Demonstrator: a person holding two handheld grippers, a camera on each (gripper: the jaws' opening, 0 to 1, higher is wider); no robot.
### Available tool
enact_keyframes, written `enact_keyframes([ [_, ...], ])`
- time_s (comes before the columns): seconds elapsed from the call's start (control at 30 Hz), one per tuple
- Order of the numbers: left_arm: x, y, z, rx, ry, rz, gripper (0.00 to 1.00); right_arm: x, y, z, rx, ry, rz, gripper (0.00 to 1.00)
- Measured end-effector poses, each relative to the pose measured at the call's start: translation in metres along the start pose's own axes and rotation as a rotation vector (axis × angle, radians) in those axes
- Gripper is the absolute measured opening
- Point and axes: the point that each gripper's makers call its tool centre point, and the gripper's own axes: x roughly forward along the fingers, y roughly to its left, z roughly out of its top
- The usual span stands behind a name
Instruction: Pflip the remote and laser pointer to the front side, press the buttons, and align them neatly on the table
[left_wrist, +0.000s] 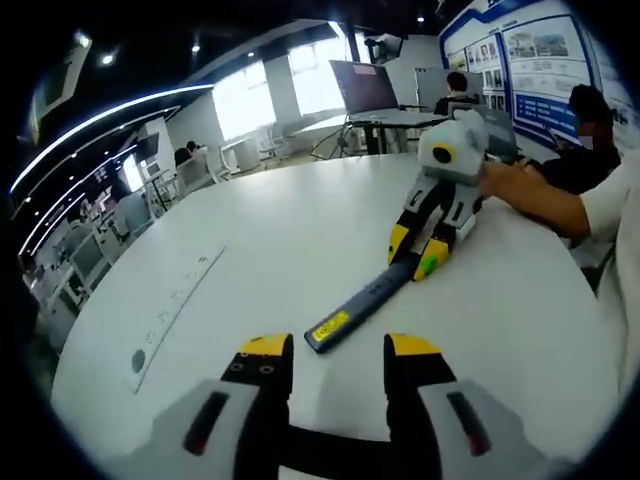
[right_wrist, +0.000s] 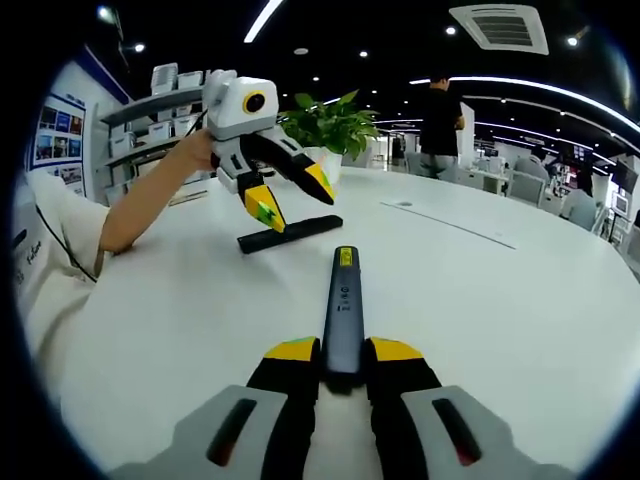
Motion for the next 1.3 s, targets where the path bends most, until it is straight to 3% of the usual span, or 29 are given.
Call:
enact_keyframes([
  [0.17, 0.004, 0.003, -0.009, 0.004, 0.04, 0.023, 0.36, 0.0, 0.001, 0.0, 0.002, 0.0, -0.002, 0.22],
  [0.47, 0.009, 0.004, -0.013, 0.003, 0.049, 0.025, 0.37, -0.001, 0.001, -0.001, -0.01, 0.005, 0.005, 0.22],
  [0.63, 0.015, -0.004, -0.013, 0.016, 0.05, -0.008, 0.39, -0.003, 0.005, -0.002, -0.042, 0.007, 0.025, 0.22],
  [1.03, 0.021, -0.003, -0.02, 0.011, 0.077, 0.007, 0.37, -0.004, 0.012, -0.003, -0.065, 0.013, 0.061, 0.22],
  [1.3, 0.023, -0.003, -0.024, 0.016, 0.093, 0.009, 0.37, -0.004, 0.006, -0.001, -0.116, 0.017, 0.02, 0.28],
])
